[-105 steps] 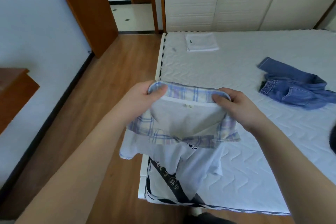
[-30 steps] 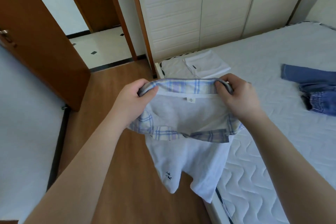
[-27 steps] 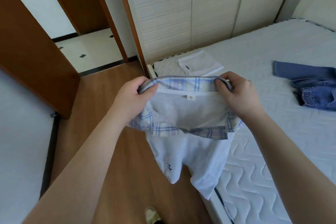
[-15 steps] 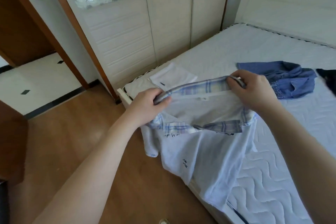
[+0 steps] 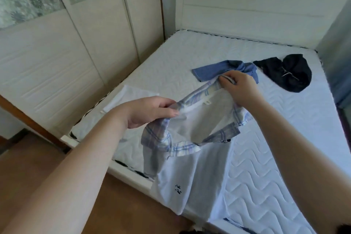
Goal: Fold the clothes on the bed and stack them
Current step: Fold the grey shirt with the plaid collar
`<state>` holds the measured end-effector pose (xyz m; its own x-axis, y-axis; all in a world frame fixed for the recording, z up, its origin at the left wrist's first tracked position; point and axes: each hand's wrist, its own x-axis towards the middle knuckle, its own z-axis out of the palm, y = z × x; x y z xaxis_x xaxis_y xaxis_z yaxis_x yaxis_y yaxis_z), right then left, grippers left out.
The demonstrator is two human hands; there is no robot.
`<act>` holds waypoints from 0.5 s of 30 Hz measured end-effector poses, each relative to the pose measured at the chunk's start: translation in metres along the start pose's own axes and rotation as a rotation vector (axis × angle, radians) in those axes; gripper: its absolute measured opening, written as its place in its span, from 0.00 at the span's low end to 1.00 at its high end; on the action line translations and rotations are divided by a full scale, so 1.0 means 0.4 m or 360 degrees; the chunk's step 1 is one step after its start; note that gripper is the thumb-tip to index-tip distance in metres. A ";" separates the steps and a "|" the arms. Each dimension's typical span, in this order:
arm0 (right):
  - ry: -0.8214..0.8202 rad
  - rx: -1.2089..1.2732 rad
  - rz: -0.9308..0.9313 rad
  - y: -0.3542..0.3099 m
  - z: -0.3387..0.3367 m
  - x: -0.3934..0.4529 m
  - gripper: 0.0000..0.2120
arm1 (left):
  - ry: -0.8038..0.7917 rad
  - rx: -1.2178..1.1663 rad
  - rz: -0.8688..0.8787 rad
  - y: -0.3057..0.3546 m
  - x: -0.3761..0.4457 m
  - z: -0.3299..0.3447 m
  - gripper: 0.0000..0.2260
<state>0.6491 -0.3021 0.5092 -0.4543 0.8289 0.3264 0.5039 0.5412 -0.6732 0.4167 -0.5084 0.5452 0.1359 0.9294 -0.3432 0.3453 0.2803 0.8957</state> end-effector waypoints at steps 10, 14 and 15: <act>0.0118 0.0305 0.0182 -0.074 0.102 0.212 0.07 | 0.0598 -0.0495 0.0267 0.012 0.173 -0.169 0.08; 0.0192 0.0466 0.0358 -0.081 0.153 0.251 0.10 | 0.0596 -0.0584 0.0388 0.002 0.224 -0.214 0.06; 0.0206 0.0472 0.0391 -0.083 0.161 0.255 0.12 | 0.0581 -0.0607 0.0407 0.001 0.236 -0.228 0.07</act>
<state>0.5386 -0.2444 0.5220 -0.2410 0.9497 0.2001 0.3435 0.2763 -0.8976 0.3450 -0.3988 0.5391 -0.1809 0.9825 -0.0440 -0.0240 0.0403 0.9989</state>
